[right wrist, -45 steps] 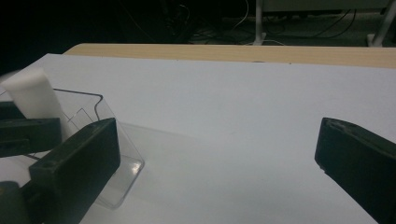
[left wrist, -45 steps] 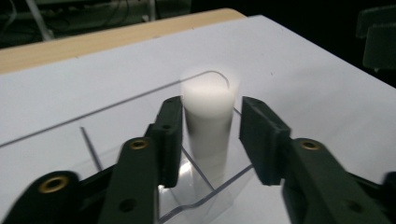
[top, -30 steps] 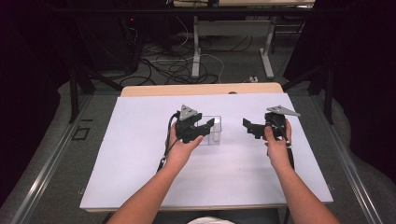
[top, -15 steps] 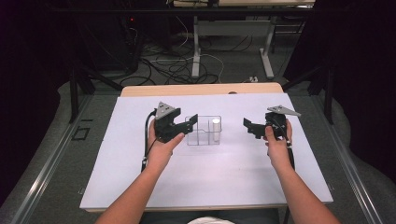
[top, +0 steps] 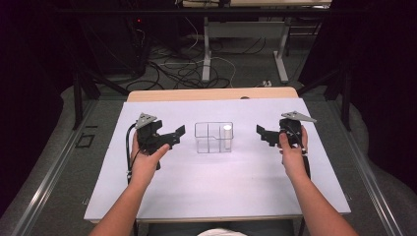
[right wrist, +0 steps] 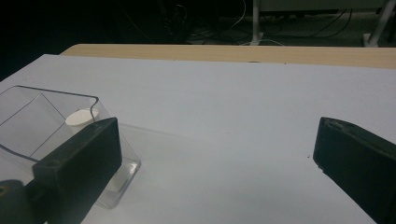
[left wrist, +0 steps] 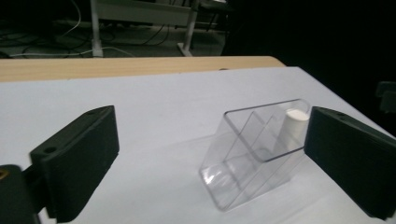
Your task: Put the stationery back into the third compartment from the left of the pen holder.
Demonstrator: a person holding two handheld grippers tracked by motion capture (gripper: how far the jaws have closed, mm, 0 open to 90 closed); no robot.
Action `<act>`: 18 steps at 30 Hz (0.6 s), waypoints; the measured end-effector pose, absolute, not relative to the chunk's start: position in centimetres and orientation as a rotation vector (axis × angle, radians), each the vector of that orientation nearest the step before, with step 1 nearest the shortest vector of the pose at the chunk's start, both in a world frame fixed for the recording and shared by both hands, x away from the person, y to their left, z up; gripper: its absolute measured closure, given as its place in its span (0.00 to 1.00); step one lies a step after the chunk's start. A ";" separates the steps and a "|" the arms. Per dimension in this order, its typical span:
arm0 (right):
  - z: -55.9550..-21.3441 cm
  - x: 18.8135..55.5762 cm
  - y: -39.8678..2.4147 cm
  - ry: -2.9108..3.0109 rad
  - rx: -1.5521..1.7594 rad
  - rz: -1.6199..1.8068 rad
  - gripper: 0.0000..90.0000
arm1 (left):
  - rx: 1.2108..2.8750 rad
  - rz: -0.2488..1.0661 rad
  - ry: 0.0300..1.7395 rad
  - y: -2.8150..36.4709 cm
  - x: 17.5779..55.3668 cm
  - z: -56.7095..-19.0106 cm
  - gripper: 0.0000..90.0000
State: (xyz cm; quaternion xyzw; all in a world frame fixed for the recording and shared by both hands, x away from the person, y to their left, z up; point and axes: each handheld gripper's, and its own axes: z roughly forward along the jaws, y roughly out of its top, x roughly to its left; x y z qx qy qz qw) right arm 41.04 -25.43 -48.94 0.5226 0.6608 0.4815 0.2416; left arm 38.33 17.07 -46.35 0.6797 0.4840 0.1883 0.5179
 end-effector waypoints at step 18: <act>-49.3 41.1 -25.4 1.824 1.435 1.299 0.01 | 1.664 0.485 1.230 21.5 36.2 -49.5 0.00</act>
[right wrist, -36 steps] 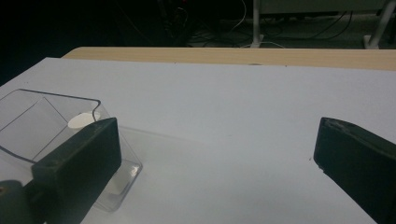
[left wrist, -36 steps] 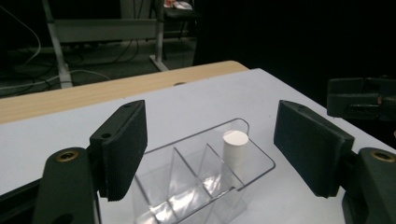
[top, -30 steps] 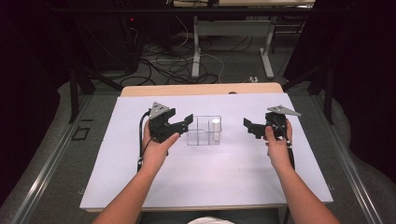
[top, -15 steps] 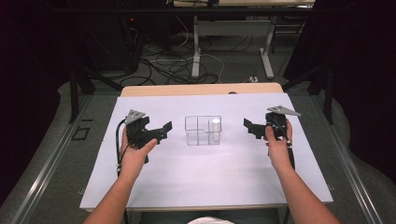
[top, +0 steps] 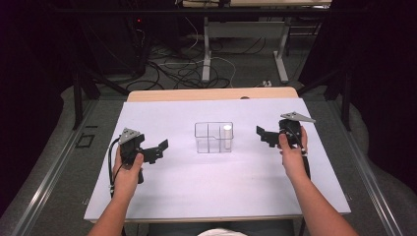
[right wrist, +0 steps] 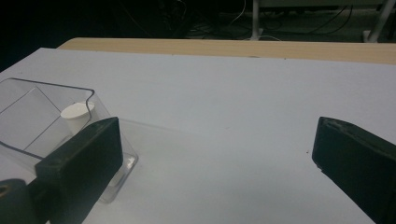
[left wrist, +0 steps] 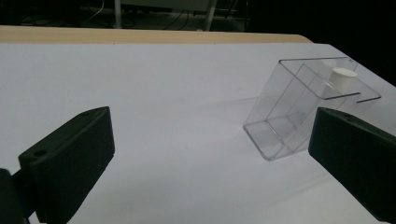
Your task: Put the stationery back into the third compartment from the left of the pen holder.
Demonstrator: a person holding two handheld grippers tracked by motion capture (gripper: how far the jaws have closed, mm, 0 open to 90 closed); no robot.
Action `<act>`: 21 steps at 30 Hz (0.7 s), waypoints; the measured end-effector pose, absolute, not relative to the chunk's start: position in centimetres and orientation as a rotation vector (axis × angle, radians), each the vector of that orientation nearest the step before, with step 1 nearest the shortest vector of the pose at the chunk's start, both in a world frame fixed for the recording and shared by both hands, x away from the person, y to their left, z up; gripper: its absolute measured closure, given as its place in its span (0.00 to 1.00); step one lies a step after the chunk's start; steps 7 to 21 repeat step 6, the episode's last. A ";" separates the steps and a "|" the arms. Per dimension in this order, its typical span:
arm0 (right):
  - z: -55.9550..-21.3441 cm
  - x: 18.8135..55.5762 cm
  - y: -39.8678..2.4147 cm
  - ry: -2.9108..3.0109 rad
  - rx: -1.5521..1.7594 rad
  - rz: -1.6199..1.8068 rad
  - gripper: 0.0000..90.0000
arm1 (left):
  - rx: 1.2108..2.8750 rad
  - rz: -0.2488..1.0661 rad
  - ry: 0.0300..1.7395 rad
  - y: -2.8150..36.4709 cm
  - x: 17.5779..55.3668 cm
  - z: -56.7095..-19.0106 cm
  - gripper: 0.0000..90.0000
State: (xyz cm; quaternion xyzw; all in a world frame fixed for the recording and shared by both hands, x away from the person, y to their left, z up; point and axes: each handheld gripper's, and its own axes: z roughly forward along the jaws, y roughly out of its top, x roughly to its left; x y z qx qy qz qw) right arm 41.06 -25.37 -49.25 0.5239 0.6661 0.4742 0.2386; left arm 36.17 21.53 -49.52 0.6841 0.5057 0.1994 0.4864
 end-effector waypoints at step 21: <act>-49.5 41.2 -25.4 1.831 1.436 1.288 0.01 | 1.676 0.492 1.251 21.6 36.5 -50.2 0.00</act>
